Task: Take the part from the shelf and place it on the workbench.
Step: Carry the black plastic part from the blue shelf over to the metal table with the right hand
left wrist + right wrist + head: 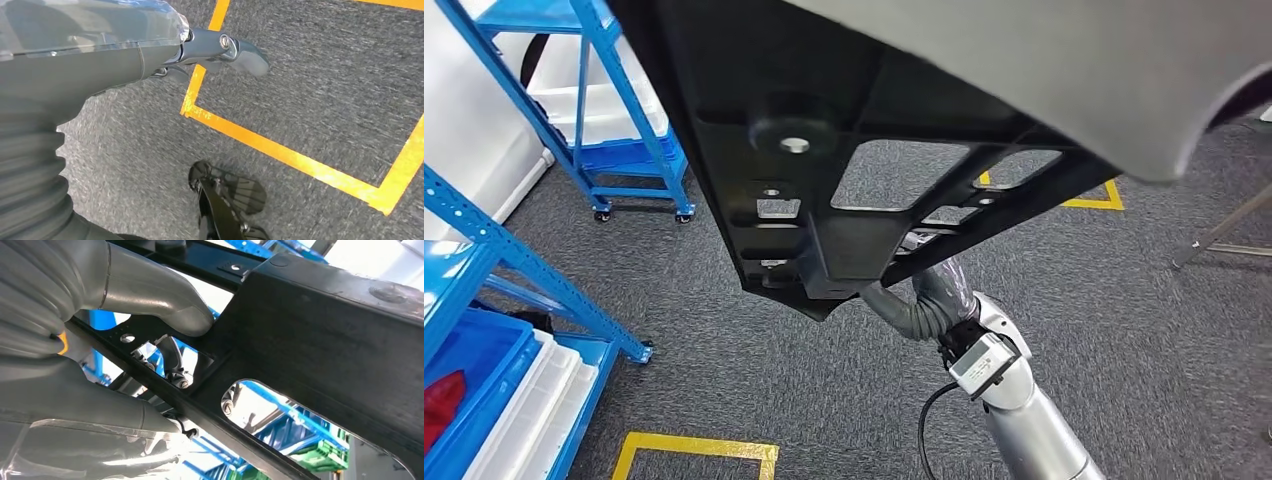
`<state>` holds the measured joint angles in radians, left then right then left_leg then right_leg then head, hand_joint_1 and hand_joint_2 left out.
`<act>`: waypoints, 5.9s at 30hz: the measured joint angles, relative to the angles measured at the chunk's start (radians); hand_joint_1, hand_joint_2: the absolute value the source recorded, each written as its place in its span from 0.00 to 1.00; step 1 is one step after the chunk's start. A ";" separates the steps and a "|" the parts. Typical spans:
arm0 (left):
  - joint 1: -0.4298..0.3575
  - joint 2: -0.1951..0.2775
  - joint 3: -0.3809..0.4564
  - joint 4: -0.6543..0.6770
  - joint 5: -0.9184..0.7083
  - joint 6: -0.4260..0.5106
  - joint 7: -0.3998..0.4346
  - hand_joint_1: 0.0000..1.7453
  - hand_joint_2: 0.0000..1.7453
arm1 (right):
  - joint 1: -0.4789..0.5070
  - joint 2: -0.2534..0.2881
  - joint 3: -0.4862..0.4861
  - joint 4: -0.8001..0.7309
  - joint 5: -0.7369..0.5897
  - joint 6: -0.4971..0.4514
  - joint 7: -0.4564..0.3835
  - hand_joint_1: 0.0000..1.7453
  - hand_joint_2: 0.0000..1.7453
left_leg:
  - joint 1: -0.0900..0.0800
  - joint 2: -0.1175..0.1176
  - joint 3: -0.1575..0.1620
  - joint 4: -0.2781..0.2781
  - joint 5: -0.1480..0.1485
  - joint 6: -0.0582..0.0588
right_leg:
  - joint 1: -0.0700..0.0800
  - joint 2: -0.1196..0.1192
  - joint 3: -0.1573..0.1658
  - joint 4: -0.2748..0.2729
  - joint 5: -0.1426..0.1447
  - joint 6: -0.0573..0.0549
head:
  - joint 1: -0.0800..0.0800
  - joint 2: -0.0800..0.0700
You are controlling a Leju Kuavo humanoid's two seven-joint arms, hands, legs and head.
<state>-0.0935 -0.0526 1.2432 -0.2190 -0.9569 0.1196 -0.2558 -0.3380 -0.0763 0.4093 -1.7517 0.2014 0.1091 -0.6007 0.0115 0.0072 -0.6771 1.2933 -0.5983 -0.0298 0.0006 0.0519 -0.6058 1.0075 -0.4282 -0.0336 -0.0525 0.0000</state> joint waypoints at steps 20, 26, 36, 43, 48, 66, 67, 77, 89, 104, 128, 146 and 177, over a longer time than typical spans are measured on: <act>-0.003 -0.007 0.002 0.000 0.019 -0.005 0.048 0.00 1.00 | -0.006 -0.001 0.000 -0.006 0.013 0.023 0.016 1.00 1.00 | -0.006 0.085 0.139 -0.295 0.125 0.035 | -0.002 -0.110 -0.006 0.021 -0.011 0.045 | 0.000 0.000; -0.009 -0.008 0.003 0.000 0.024 -0.007 0.048 0.00 1.00 | -0.007 -0.001 0.000 -0.008 0.018 0.033 0.024 1.00 1.00 | -0.002 0.064 0.124 -0.232 0.072 0.004 | -0.003 -0.062 0.009 -0.011 -0.001 0.010 | 0.000 0.000; -0.001 -0.009 0.002 0.000 0.001 -0.026 0.049 0.00 1.00 | 0.001 0.000 0.000 -0.008 0.026 0.032 0.035 1.00 1.00 | 0.015 -0.089 0.112 -0.271 0.133 0.003 | -0.005 0.064 -0.002 0.012 -0.005 0.024 | 0.000 0.000; -0.002 -0.017 0.001 0.000 0.003 -0.018 0.068 0.00 1.00 | 0.000 -0.005 -0.006 -0.003 0.000 0.039 0.031 1.00 1.00 | 0.008 -0.014 0.117 -0.291 0.140 0.046 | -0.007 -0.033 -0.097 0.181 -0.092 0.056 | 0.000 0.000; 0.000 -0.022 0.002 0.000 0.010 -0.019 0.072 0.00 1.00 | 0.002 -0.009 -0.010 0.011 -0.009 0.048 0.026 1.00 1.00 | 0.003 0.053 0.120 -0.289 0.132 0.045 | -0.014 -0.062 -0.092 0.184 -0.055 0.062 | 0.000 0.000; 0.004 -0.026 0.002 0.000 0.002 -0.009 0.077 0.00 1.00 | 0.028 -0.016 -0.028 0.028 -0.014 0.053 0.012 1.00 1.00 | 0.013 -0.066 0.093 -0.247 0.128 0.006 | -0.007 0.050 -0.003 0.022 -0.017 0.024 | 0.000 0.000; 0.004 -0.025 0.002 0.000 0.002 -0.007 0.077 0.00 1.00 | 0.030 -0.016 -0.029 0.029 -0.015 0.053 0.009 1.00 1.00 | 0.012 -0.076 0.100 -0.262 0.126 0.010 | -0.008 0.059 -0.006 0.023 -0.017 0.031 | 0.000 0.000; 0.008 0.018 0.005 0.000 0.011 0.032 0.069 0.00 1.00 | 0.057 -0.014 -0.055 0.054 -0.031 0.052 -0.035 1.00 1.00 | 0.004 0.035 0.113 -0.286 0.134 0.048 | -0.013 -0.049 -0.140 0.287 -0.121 0.066 | 0.000 0.000; 0.004 0.071 0.042 -0.004 0.063 0.015 0.042 0.00 1.00 | 0.065 0.010 -0.062 0.065 -0.054 0.069 -0.060 1.00 1.00 | 0.003 0.012 0.050 -0.099 0.010 0.002 | -0.004 -0.042 0.010 -0.006 -0.009 0.005 | 0.000 0.000; 0.001 0.073 0.052 -0.005 0.029 -0.005 0.040 0.00 1.00 | 0.070 0.032 -0.057 0.069 -0.067 0.068 -0.051 1.00 1.00 | 0.010 -0.006 0.111 -0.291 0.139 0.046 | -0.005 -0.034 -0.077 0.170 -0.106 0.059 | 0.000 0.000; -0.003 0.078 0.047 -0.004 0.028 -0.028 0.025 0.00 1.00 | 0.098 0.022 -0.062 0.060 -0.028 0.040 -0.033 1.00 1.00 | 0.010 -0.073 0.115 -0.283 0.131 0.015 | -0.004 0.059 0.017 0.001 -0.016 0.026 | 0.000 0.000; -0.014 0.044 0.052 -0.004 0.068 -0.041 0.003 0.00 1.00 | 0.047 0.020 -0.049 0.055 -0.022 0.060 0.000 1.00 1.00 | 0.000 0.091 0.151 -0.296 0.105 0.015 | 0.004 -0.090 0.007 -0.006 -0.008 0.029 | 0.000 0.000; -0.010 0.046 0.054 -0.004 0.050 -0.079 0.015 0.00 1.00 | 0.043 0.016 -0.049 0.068 -0.045 0.067 -0.013 1.00 1.00 | 0.003 0.005 0.118 -0.284 0.121 0.014 | -0.007 -0.052 0.017 -0.004 -0.019 0.031 | 0.000 0.000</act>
<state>-0.1040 -0.0067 1.2970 -0.2228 -0.9065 0.0408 -0.2403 -0.2952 -0.0603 0.3599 -1.6835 0.1568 0.1757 -0.6142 0.0144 0.0123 -0.5587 1.0092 -0.4774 -0.0160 -0.0066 -0.0006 -0.5884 1.0035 -0.4468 -0.0030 -0.0523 0.0000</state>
